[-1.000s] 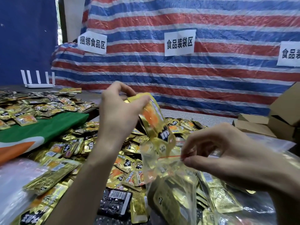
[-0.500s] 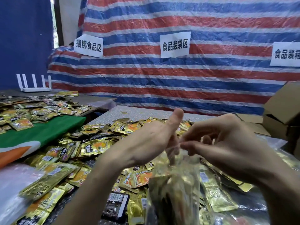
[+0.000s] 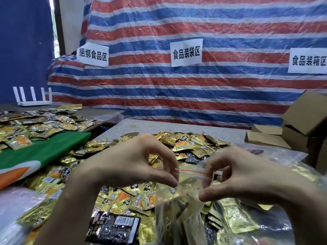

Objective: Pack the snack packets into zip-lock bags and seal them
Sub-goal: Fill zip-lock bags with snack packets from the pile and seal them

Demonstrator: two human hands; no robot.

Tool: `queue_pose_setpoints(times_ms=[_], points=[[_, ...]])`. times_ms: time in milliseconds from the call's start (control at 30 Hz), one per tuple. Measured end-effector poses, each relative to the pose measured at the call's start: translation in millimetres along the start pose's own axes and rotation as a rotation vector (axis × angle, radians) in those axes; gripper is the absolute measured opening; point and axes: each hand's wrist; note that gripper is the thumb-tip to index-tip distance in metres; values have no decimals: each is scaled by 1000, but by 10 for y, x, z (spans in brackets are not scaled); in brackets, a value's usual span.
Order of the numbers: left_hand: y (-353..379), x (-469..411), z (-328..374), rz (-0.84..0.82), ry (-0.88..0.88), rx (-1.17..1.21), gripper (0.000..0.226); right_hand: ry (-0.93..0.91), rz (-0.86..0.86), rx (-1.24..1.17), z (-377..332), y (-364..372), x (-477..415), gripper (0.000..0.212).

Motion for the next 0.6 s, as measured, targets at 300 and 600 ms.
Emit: queue_pose_setpoints(times_ms=[300, 600], points=[[-165, 122, -69, 34, -194, -155, 5, -15, -31, 45, 109, -114, 24, 8], [-226, 189, 58, 199, -130, -102, 15, -162, 4, -152, 65, -238, 152, 26]])
Point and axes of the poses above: each hand's wrist, its own x-axis away from the middle knuckle, its own y-axis out of the palm, z = x × y, and after that the axes turned 13 degrees about z, right-handed
